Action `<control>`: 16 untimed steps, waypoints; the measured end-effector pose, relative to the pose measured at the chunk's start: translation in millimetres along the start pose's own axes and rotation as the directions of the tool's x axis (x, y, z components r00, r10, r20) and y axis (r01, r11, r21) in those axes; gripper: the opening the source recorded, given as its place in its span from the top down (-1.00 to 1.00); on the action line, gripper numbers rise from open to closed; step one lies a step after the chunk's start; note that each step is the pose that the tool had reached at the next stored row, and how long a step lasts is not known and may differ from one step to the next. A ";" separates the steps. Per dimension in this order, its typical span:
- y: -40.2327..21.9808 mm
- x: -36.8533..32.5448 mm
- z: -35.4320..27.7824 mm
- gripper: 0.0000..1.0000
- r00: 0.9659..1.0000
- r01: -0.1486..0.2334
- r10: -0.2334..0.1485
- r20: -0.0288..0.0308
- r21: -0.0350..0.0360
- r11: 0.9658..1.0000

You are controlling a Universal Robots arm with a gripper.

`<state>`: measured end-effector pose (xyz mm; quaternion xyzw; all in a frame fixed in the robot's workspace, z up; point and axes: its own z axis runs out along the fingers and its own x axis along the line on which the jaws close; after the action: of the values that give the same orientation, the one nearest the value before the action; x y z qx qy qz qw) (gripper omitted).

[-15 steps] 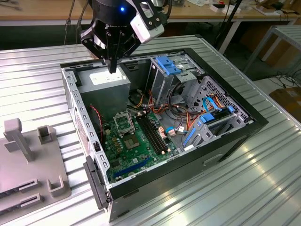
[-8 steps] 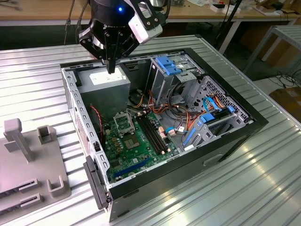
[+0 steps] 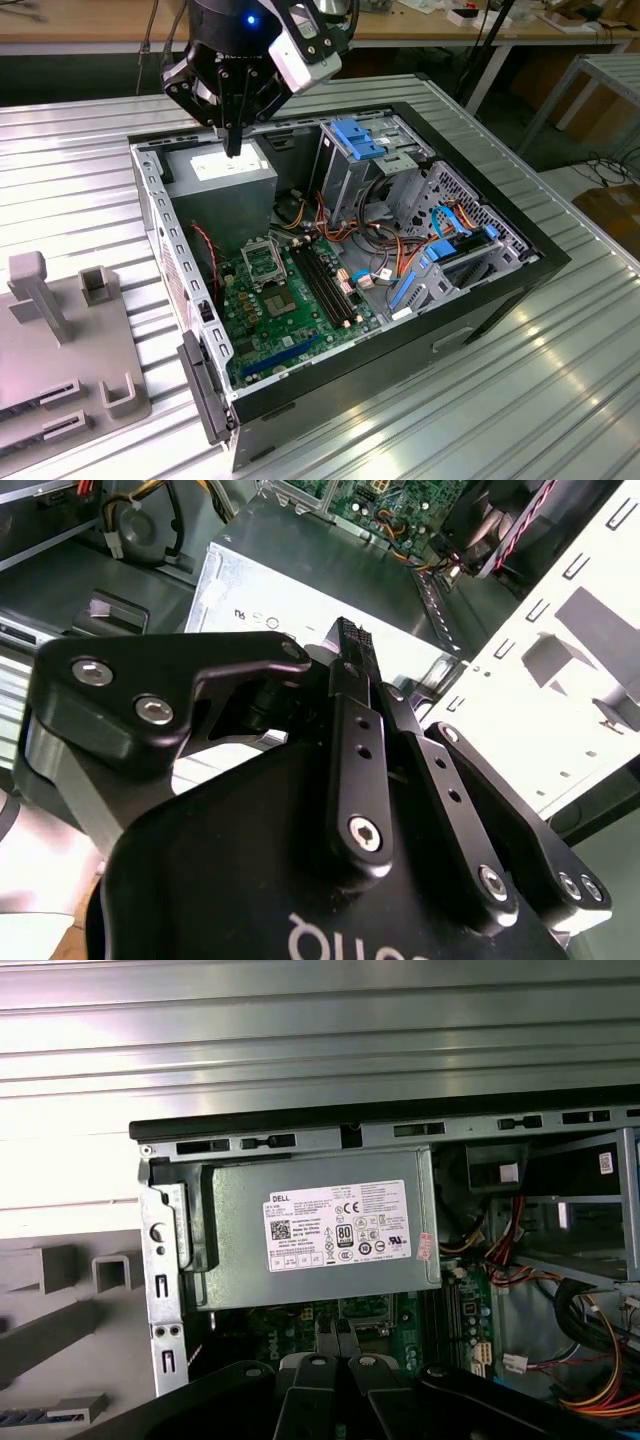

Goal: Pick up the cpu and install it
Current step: 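Reach for the cpu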

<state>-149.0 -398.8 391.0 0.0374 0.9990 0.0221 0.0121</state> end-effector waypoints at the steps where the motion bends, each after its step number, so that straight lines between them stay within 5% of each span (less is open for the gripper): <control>1: 0.0 0.4 0.0 0.79 1.000 0.000 0.000 0.000 0.000 1.000; 16: -0.5 6.7 0.3 0.79 1.000 0.000 0.000 0.000 0.000 1.000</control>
<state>-155.7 -398.9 390.5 0.0374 0.9990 0.0221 0.0119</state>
